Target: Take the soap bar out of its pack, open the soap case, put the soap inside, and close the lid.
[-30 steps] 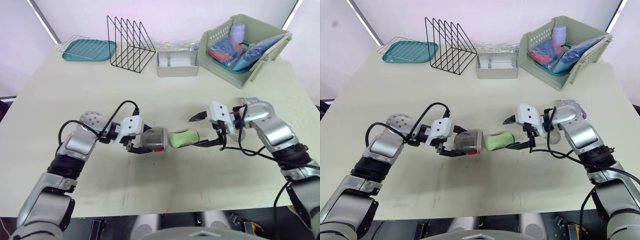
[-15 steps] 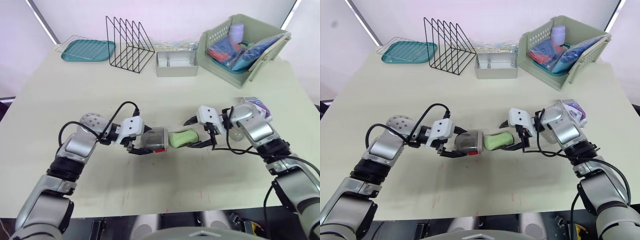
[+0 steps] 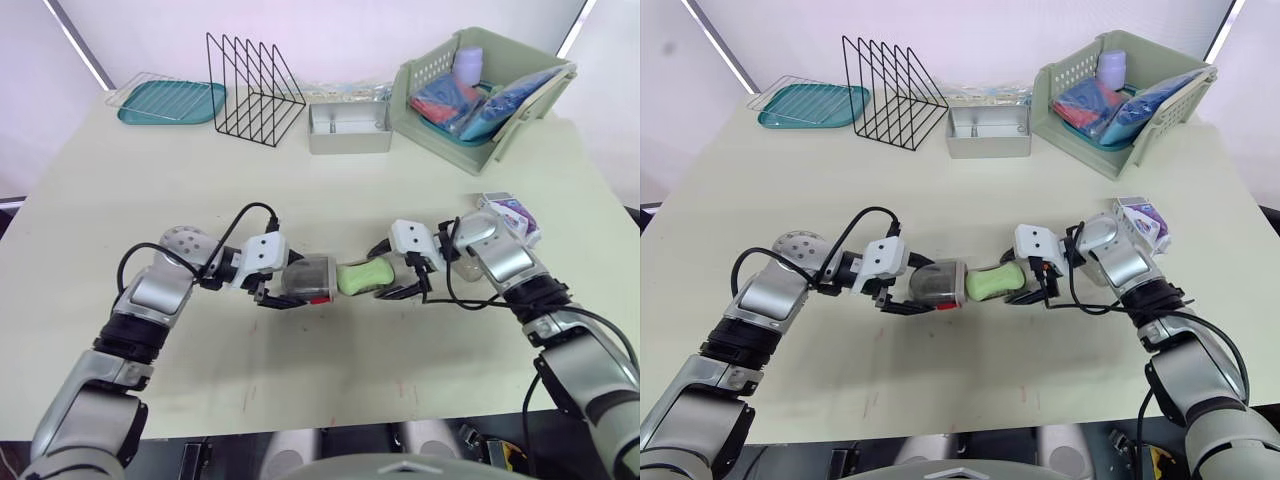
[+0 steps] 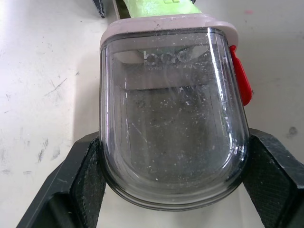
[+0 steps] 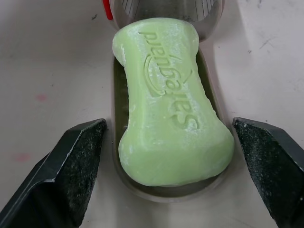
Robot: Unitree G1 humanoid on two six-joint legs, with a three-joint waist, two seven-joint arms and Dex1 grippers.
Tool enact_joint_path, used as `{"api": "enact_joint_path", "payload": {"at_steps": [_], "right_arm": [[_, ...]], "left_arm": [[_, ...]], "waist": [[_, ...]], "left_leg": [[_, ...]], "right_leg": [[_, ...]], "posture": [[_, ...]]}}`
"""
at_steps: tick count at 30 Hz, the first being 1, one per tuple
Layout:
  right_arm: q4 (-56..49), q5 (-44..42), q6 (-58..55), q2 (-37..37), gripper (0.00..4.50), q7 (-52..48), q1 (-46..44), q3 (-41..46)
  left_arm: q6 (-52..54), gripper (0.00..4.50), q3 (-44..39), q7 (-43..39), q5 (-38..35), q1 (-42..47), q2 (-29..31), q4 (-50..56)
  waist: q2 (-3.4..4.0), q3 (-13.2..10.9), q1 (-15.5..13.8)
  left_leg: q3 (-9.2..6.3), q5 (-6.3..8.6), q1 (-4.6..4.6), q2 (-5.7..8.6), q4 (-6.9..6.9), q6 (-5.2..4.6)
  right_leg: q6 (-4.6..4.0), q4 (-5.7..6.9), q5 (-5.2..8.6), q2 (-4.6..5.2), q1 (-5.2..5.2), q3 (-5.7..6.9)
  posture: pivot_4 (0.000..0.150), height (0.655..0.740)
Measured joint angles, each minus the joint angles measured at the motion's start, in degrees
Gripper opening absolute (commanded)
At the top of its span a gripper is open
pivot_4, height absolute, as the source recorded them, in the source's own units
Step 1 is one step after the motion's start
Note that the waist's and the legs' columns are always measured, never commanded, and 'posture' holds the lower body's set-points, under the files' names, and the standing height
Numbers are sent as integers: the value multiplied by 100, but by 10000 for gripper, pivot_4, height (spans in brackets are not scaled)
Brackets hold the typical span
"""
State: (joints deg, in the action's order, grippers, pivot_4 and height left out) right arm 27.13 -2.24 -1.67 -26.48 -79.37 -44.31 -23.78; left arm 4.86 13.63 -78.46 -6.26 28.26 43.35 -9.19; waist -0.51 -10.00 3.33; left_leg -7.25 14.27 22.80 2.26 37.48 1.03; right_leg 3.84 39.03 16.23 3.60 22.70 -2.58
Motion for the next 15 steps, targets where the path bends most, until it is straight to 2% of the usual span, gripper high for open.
{"api": "enact_joint_path", "payload": {"at_steps": [1, 2, 15], "right_arm": [[10, -1, 21, 0, 30718, -11, -5, 10], [10, -2, 22, 0, 29853, -11, -5, 11], [-223, 86, -63, -71, 29853, -42, -25, 11]], "left_arm": [[1, 34436, 0, 3, 0, -6, 0, 7], [1, 34436, 0, 3, 0, -6, 0, 7], [4, 34436, 1, 61, -2, -27, 0, 47]], "waist": [[0, 0, 1], [0, 0, 1], [0, 0, 4]], "left_leg": [[-1, 0, 0, 0, 0, 0], [-1, 0, 0, 0, 0, 0], [-11, 0, 0, 1, 0, 0]], "right_leg": [[0, 0, 0, 0, 0, 0], [0, 0, 0, 0, 0, 0], [0, 0, 0, 1, 0, 0]], "posture": [[1500, 7400], [1500, 7400], [1500, 7400]]}}
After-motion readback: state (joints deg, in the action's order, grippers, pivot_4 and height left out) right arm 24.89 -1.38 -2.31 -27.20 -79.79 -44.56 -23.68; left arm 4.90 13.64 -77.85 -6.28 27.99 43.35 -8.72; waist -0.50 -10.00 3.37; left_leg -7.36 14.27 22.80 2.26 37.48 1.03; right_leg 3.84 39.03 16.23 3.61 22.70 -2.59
